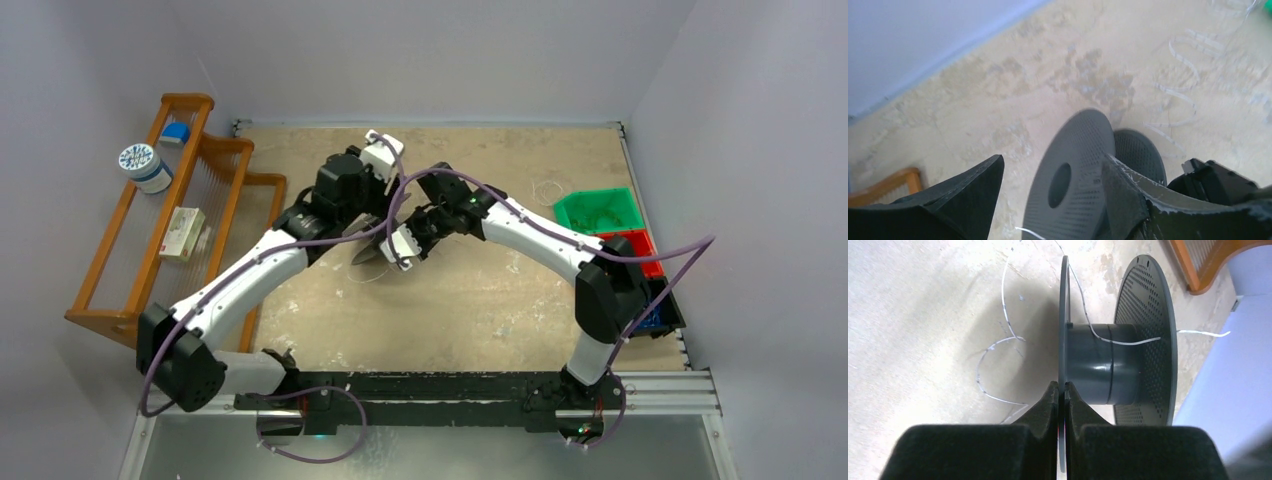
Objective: Wrap the cables
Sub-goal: Wrap the cable around the cable reel.
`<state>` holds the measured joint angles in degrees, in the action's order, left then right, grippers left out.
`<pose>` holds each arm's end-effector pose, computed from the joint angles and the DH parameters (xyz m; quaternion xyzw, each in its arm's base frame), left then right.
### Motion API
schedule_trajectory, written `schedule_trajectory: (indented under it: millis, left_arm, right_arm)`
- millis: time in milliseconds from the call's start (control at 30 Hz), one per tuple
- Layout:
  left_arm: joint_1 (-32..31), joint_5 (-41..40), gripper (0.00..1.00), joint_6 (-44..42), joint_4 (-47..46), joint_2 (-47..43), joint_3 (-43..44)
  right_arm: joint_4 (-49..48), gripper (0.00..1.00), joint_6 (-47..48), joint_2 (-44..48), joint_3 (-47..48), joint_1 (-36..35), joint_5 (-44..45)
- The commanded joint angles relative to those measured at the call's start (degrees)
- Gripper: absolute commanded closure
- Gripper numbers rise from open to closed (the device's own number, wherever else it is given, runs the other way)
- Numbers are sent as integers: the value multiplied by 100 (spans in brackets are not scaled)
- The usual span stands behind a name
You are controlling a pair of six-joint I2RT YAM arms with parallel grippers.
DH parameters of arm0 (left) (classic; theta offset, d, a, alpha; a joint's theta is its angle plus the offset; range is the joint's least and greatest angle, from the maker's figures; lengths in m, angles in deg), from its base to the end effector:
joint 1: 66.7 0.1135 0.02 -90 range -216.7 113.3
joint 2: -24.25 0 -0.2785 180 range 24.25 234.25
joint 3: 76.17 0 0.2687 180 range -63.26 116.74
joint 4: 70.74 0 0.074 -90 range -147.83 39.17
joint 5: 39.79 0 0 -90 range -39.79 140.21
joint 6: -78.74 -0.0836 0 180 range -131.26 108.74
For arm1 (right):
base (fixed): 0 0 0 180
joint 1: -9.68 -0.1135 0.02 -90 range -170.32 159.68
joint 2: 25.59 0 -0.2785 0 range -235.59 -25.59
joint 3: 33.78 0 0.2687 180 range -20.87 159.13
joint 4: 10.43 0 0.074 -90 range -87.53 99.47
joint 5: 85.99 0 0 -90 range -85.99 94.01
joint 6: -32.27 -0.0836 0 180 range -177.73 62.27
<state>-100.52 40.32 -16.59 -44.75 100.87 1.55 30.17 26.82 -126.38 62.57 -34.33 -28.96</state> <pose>0.3121 -0.1918 0.3238 0.2376 0.8067 -0.0615 0.5375 0.2862 0.3397 0.2643 -0.8453 0.2868 0.1189 0.4348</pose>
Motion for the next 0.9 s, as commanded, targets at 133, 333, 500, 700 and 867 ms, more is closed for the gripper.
schedule_trajectory:
  millis: [133, 333, 500, 700, 867]
  left_arm:
    - [73, 471, 35, -584, -434, -1146, -205]
    - [76, 1495, 41, -1328, -259, -1428, -724]
    - [81, 1681, 41, -1753, -508, -1409, -1011]
    - [137, 1991, 41, -2114, -504, -1269, -1009]
    - [540, 2446, 41, -2193, -393, -1099, -815]
  right_arm:
    - [-410, 100, -1443, 201, -208, 158, -610]
    - [-168, 100, -2043, -3, 256, 530, -1674]
    - [94, 100, -1974, -45, 409, 690, -2122]
    - [122, 100, -1857, 14, 291, 689, -2010]
    - [125, 100, -1750, 16, 201, 686, -1870]
